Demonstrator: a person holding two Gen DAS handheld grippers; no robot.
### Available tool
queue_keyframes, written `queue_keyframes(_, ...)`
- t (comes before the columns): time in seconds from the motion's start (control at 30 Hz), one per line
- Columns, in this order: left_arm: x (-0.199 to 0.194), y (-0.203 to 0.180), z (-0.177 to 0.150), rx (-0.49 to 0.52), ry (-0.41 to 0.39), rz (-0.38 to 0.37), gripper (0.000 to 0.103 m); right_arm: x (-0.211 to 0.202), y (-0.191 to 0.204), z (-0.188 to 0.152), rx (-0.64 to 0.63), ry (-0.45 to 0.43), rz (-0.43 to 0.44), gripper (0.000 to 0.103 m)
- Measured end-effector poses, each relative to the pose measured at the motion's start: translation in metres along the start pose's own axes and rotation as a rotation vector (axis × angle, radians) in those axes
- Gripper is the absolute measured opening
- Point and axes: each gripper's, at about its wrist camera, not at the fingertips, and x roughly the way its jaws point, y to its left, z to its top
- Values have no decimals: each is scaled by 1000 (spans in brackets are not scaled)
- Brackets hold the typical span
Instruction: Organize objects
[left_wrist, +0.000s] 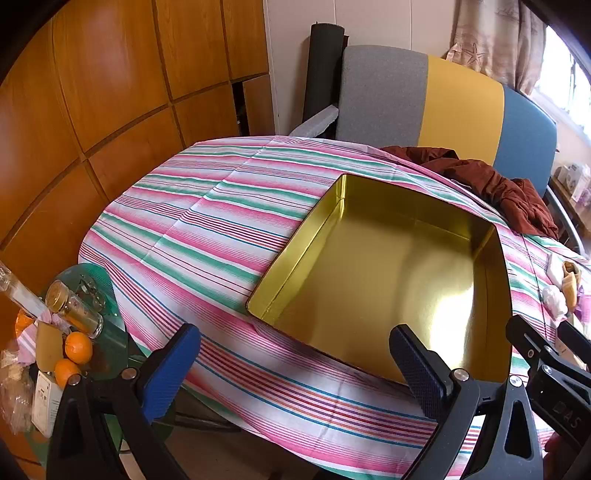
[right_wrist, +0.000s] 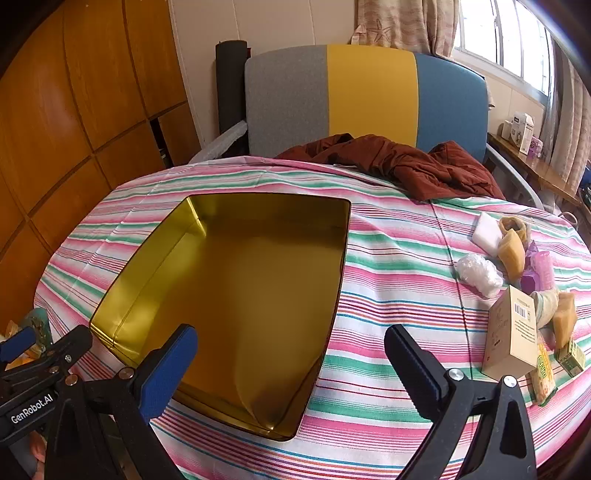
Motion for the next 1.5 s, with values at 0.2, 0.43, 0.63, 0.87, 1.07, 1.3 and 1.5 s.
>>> queue_keyframes(0.2, 0, -2, -1, 1, 2, 9, 103, -2, 0, 1, -7, -7, -6, 103)
queue_keyframes(0.43, 1, -6, -3, 12, 14, -2, 103, -7, -6, 2, -7, -21, -6, 103)
queue_keyframes(0.63, -1, -17, -6, 30, 42, -81, 103, -21, -22, 9, -40, -52, -33, 100)
queue_keyframes(0.87, -5, -43, -13, 28, 66, -214, 103, -42, -78, -7, -23, -73, -39, 96)
queue_keyframes(1.07, -5, -78, -22, 39, 123, -356, 103, -57, -152, -34, 101, -111, -52, 101)
queue_keyframes(1.3, -10, -123, -34, 114, 215, -507, 103, -71, -239, -65, 172, -79, -248, 97)
queue_keyframes(1.5, -20, -151, -46, 82, 258, -695, 103, -50, -297, -83, 226, 23, -226, 80)
